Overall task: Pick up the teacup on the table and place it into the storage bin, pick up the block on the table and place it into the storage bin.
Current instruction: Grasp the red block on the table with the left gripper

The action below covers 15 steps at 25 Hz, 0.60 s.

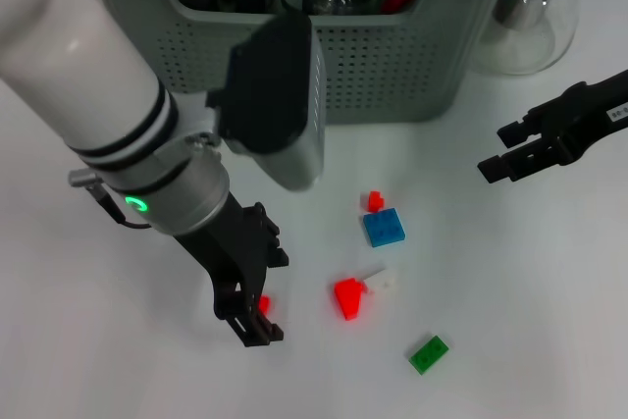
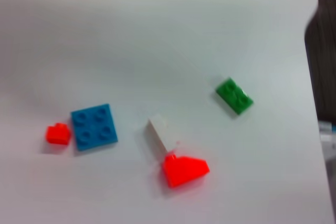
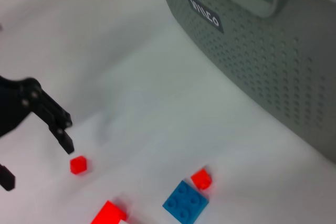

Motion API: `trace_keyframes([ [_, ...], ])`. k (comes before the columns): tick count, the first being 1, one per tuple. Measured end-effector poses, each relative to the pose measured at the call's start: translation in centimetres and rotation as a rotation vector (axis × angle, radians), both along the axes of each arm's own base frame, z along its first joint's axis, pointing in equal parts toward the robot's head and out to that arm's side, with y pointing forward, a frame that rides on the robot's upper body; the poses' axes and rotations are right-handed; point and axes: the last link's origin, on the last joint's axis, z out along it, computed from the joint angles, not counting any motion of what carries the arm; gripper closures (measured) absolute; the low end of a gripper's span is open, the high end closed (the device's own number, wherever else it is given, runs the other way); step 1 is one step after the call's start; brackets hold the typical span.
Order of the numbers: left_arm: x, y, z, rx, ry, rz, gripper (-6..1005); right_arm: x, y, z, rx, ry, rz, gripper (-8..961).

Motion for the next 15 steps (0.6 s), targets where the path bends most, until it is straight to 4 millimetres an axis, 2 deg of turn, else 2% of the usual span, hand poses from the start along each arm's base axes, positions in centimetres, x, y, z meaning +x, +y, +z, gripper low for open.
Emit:
trace_keyframes([
  [9, -1.2, 0.2, -2.0, 0.006, 0.074, -0.084, 186, -0.5, 0.0, -0.8, 0.0, 0.021, 0.003, 222],
  [15, -1.9, 0.2, -2.7, 0.011, 0.091, -0.086, 313, -0.6, 0.2, -0.9, 0.012, 0.021, 0.007, 220],
])
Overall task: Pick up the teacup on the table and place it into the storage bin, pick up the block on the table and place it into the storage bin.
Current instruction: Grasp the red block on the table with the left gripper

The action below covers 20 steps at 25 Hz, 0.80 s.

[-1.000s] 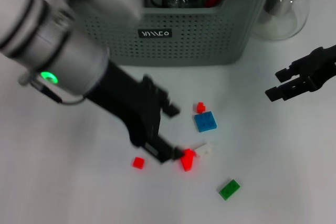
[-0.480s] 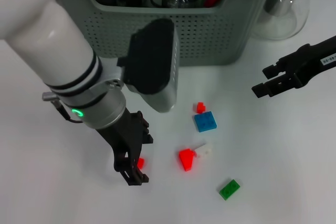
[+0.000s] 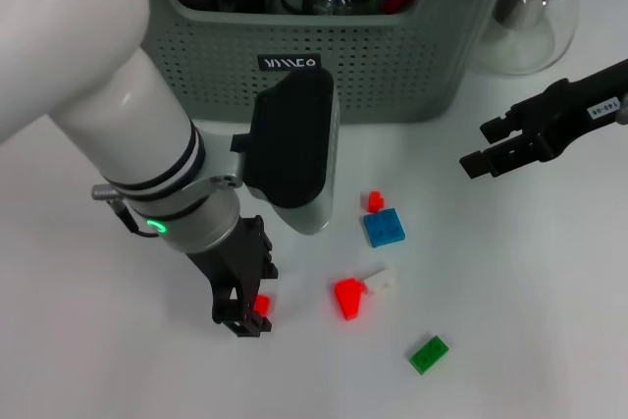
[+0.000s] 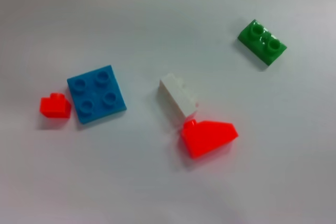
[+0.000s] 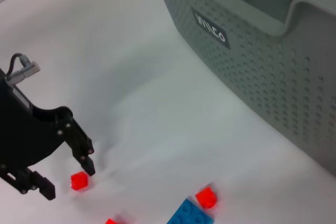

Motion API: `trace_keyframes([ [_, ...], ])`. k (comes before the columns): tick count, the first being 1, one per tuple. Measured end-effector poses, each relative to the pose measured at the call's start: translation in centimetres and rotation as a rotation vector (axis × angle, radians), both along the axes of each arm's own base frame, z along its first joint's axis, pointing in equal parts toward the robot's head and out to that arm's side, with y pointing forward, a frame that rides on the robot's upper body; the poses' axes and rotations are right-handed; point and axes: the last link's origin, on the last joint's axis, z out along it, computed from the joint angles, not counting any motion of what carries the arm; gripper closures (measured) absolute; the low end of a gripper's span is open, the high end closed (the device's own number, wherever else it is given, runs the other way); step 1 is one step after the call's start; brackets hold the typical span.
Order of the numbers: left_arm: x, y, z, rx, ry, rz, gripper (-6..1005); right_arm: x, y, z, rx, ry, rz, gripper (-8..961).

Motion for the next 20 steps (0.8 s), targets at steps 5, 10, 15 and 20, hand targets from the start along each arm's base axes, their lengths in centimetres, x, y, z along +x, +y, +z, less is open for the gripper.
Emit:
trace_keyframes([
  [5, -0.09, -0.11, -0.4, 0.007, 0.009, -0.011, 422, 0.1, 0.03, -0.06, 0.003, 0.003, -0.001, 220],
  [10, -0.37, -0.1, -0.8, 0.021, 0.027, -0.037, 492, 0.18, 0.04, -0.07, 0.005, 0.007, -0.003, 221],
  [15, -0.69, -0.02, -0.94, 0.029, 0.04, -0.04, 567, 0.31, 0.02, -0.19, 0.004, 0.008, -0.007, 222],
  [20, -0.78, -0.12, -0.97, 0.027, 0.042, -0.038, 591, 0.34, 0.04, -0.23, 0.005, 0.008, -0.008, 222],
])
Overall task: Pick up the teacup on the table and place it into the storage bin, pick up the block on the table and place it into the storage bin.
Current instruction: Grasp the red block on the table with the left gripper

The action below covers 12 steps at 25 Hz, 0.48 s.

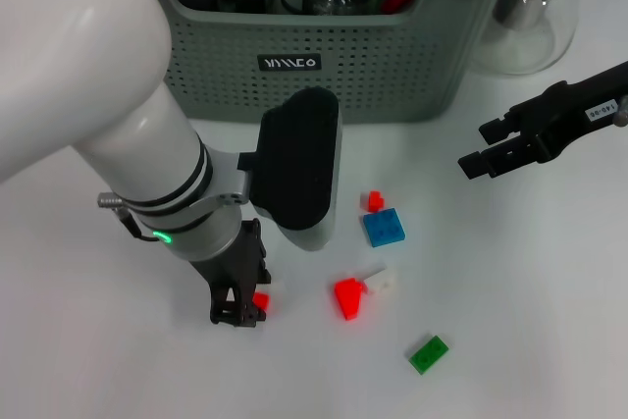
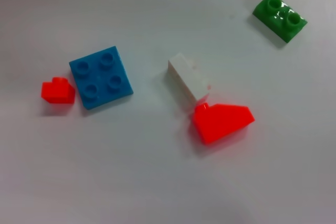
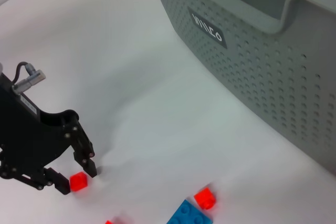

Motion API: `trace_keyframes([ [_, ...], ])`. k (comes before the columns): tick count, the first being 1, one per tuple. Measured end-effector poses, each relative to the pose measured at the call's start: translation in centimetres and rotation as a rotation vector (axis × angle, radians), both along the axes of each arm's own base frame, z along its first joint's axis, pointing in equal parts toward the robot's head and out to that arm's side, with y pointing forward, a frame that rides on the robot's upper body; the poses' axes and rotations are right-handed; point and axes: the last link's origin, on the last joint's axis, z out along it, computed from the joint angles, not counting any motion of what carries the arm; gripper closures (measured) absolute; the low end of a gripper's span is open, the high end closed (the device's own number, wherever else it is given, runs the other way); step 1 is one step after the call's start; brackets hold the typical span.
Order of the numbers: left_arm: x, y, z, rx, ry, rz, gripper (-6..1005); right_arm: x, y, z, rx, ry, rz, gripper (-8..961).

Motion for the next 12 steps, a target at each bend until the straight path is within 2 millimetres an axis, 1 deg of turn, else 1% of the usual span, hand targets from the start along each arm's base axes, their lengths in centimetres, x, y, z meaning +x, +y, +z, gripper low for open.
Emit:
trace_keyframes([
  [9, -0.14, -0.5, -0.25, -0.012, 0.007, -0.001, 620, 0.06, 0.14, 0.0, 0.011, -0.001, 0.001, 222],
  [12, -0.15, -0.54, -0.25, -0.009, 0.005, 0.001, 664, 0.08, 0.16, -0.02, 0.011, -0.001, 0.001, 221],
])
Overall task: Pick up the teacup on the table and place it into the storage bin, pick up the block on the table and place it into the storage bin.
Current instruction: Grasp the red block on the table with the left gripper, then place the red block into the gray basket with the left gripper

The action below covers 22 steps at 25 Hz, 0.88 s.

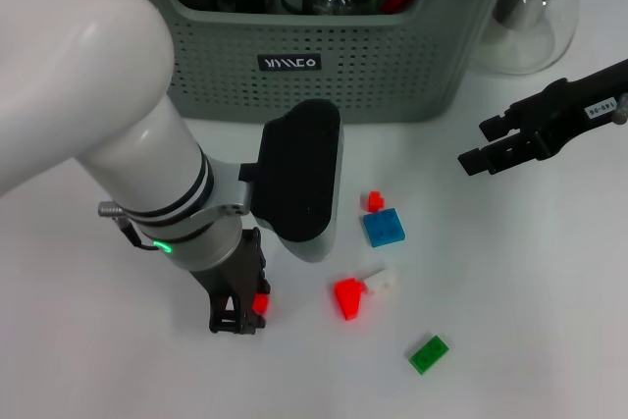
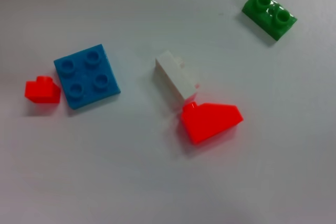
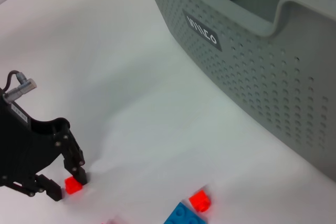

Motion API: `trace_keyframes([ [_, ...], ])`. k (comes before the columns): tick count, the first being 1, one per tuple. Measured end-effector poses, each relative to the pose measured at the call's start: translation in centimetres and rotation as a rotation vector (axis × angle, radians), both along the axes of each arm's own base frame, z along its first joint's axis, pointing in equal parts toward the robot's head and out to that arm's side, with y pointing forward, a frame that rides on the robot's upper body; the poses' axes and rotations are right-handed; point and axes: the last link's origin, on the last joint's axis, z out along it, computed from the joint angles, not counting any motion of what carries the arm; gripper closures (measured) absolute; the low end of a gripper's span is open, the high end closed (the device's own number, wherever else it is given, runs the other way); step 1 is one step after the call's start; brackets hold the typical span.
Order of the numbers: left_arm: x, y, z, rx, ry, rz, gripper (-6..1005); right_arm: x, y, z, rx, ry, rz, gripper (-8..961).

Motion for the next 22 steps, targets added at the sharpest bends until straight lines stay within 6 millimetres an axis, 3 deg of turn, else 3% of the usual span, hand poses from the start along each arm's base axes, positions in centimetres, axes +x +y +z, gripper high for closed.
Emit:
trace_keyframes([
  [9, 0.4, 0.1, 0.1, 0.028, -0.012, 0.011, 788, 0.0, 0.0, 0.0, 0.0, 0.0, 0.0, 220],
  [14, 1.8, -0.3, 1.3, 0.062, -0.068, -0.014, 812, 0.0, 0.0, 0.0, 0.0, 0.0, 0.0, 221],
  [18, 4.2, -0.6, 3.9, 0.118, -0.197, 0.029, 812, 0.0, -0.1, 0.0, -0.005, -0.001, 0.001, 221],
  [22, 8.2, 0.0, 8.4, 0.208, -0.52, 0.08, 811, 0.0, 0.0, 0.1, -0.005, -0.002, 0.003, 221],
])
